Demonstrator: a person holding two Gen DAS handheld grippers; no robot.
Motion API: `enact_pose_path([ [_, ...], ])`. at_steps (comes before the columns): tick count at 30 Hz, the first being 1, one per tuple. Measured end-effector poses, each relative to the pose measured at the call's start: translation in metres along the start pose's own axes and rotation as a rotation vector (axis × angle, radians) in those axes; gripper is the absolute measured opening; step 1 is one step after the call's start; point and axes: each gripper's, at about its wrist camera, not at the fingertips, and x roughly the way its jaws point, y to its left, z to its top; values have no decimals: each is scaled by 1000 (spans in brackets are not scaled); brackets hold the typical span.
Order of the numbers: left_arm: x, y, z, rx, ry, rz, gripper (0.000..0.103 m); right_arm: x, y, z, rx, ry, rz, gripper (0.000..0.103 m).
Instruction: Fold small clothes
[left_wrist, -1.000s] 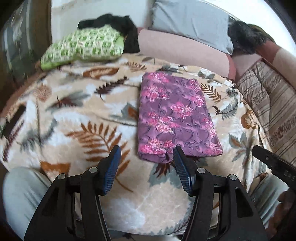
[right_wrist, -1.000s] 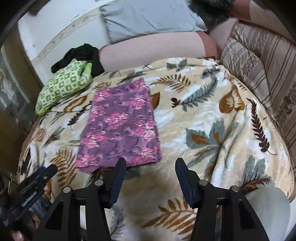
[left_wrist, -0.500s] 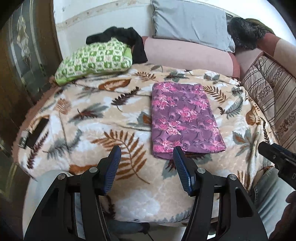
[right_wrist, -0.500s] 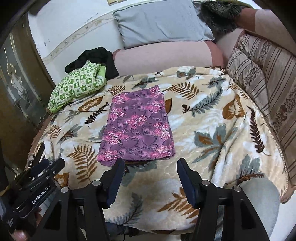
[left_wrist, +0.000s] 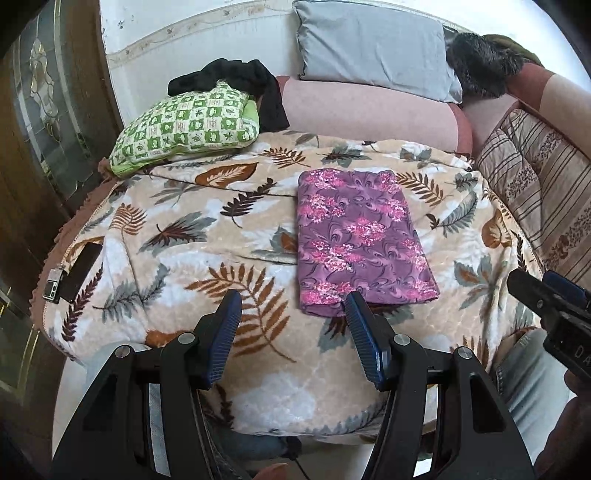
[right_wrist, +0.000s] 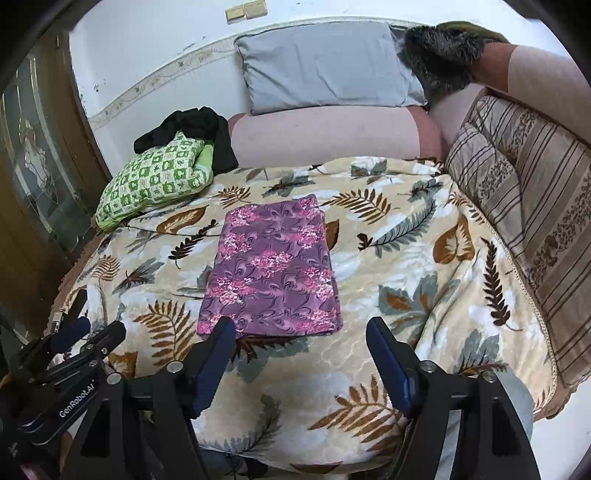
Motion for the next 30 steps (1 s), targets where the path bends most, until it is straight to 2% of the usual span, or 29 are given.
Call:
enact_pose_path([
  [30,-9,-4,4,9,-8,-7,59,-1,5,1,-9,7,16,72],
])
